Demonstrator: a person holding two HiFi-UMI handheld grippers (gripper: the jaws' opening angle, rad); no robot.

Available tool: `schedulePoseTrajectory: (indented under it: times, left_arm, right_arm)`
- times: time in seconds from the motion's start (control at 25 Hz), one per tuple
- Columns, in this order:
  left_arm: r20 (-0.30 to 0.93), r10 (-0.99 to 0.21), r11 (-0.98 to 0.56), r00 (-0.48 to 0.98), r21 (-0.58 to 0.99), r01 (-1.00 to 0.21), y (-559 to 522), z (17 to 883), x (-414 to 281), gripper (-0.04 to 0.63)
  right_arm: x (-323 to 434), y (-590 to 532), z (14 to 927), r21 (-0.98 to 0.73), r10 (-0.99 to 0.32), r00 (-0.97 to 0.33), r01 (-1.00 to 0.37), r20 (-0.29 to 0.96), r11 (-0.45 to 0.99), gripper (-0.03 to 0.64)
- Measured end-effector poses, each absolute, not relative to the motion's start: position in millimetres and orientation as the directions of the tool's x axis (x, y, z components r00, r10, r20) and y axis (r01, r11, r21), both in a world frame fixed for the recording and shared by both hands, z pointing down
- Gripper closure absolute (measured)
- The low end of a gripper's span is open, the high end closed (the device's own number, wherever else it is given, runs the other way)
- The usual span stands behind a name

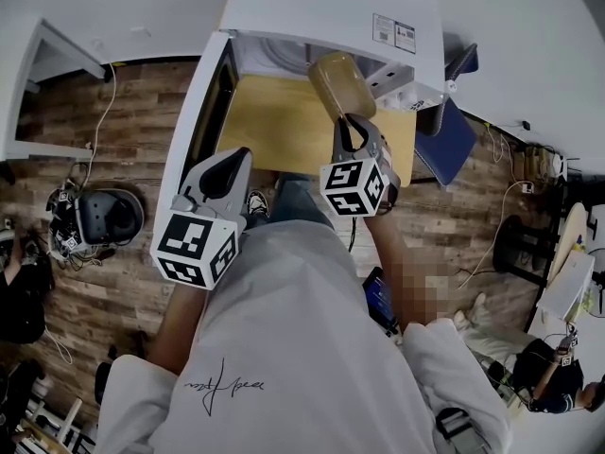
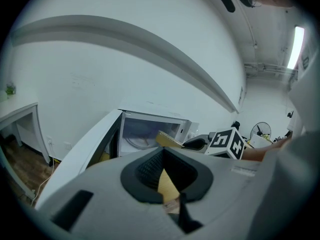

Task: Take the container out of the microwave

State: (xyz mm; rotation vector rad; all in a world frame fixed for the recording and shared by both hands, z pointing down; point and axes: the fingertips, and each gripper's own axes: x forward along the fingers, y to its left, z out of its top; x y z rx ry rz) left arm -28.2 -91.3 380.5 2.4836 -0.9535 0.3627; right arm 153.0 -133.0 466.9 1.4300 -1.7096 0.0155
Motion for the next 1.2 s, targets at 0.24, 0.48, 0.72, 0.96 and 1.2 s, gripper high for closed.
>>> schedulePoseTrajectory:
  times: [0.24,0.48,0.72,0.96,1.2]
  left_arm:
    - [0.394,-0.557,-0.664,0.731,0.316,-0.677,-90,380,-25,0.604]
    - [0.390,-0.556,-0.668,0.734,0.316,-0.674,-91,380,-21,0.604]
    - [0.382,-0.547,-0.679,0.745,0.319,-0.662,-90,377,-14,0.604]
    - [0.382,-0.556,-0.675,0.739,0.311,-0.669,-90,376,-14,0.604]
    - [0.390,-0.555,-0.672,0.735,0.310,-0.672,-86,377,-15,0.604]
  right_arm:
    - [154,-125,458,0.425,-0.781,0.025,-0.850,0.624,0.312,0.558]
    - [152,-116,454,0.353,-0.772,-0.008,-0.886,0.636,0.300,0.558]
    - [159,-106,445,0.298,-0.777,-0.016,-0.918,0.629,0.261,0.558]
    - [162,-88,442,0.226,-0.782,-0.033,-0.949,0.623,0.221,0.558]
    - [159,-76,435,0.159,-0.795,-0.068,-0.966,0.603,0.203,0.558]
